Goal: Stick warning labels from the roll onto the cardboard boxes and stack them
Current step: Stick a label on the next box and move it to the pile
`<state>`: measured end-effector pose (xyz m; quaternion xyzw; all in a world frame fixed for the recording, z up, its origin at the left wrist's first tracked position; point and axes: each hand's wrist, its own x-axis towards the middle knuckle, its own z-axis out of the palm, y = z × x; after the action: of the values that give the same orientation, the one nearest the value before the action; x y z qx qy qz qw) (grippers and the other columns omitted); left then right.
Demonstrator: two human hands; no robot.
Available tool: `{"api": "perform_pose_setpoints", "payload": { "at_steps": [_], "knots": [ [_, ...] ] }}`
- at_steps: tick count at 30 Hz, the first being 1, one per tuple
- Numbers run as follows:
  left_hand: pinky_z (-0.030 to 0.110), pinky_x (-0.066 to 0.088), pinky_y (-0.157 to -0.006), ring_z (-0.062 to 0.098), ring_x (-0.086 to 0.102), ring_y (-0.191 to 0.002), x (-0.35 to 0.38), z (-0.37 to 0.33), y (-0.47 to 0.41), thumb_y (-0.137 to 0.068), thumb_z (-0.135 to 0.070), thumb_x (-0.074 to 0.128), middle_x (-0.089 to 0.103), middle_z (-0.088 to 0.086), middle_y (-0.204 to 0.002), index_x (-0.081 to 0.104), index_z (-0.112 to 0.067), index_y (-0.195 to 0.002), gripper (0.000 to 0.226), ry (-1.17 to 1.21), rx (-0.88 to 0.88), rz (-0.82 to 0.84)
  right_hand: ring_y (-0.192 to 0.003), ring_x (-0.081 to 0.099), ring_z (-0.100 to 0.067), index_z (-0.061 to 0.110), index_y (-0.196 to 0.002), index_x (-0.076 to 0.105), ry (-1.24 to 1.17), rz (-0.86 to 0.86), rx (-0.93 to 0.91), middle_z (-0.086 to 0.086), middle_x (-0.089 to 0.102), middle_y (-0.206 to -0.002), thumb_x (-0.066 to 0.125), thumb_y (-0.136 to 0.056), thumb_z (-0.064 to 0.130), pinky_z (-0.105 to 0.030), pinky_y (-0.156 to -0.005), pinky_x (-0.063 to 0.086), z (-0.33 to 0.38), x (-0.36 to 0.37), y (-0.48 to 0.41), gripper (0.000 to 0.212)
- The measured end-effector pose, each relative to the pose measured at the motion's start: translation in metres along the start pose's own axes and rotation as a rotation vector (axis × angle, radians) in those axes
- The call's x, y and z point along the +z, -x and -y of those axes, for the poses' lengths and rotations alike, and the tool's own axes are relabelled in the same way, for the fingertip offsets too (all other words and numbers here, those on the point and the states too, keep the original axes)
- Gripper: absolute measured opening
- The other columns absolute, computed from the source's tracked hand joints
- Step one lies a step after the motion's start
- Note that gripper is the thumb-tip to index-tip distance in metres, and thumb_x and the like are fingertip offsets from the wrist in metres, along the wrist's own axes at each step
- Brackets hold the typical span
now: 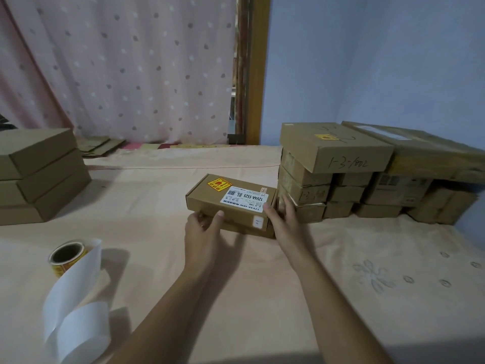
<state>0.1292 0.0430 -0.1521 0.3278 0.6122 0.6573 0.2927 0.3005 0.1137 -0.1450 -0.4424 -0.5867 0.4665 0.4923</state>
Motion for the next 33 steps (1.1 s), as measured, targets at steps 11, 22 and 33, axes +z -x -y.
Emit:
{"api": "perform_pose_setpoints", "payload": {
  "at_steps": [11,22,33],
  "knots": [
    [0.041,0.043,-0.112,0.009,0.063,-0.123,0.003,-0.014,-0.002,-0.098,-0.04,0.064,0.069,-0.011,-0.129,0.054,-0.031,-0.14,0.045,0.204,0.025,0.335,-0.08,0.071,-0.01,0.029,-0.102,0.068,0.11,-0.129,-0.152,0.007,0.075,-0.094,0.067,-0.081,0.056,-0.033,-0.072,0.057,0.0,0.015,0.006,0.035],
    [0.01,0.05,-0.087,-0.008,0.064,-0.109,0.008,-0.009,0.007,-0.101,-0.028,0.059,0.07,-0.021,-0.12,0.059,-0.031,-0.136,0.035,0.109,0.116,0.241,-0.135,0.048,-0.009,0.02,-0.151,0.041,0.09,-0.089,0.054,0.011,0.051,-0.144,0.066,-0.088,0.068,-0.036,-0.117,0.038,-0.019,0.015,-0.021,0.083],
    [0.033,0.054,-0.093,0.002,0.068,-0.105,0.003,-0.006,0.0,-0.104,-0.035,0.047,0.074,-0.016,-0.111,0.071,-0.031,-0.12,0.029,0.053,0.042,0.106,-0.085,0.062,-0.009,0.028,-0.09,0.057,0.438,-0.158,-0.15,0.009,0.064,-0.092,0.07,-0.079,0.063,-0.033,-0.073,0.051,-0.016,0.014,-0.004,0.039]
  ]
}}
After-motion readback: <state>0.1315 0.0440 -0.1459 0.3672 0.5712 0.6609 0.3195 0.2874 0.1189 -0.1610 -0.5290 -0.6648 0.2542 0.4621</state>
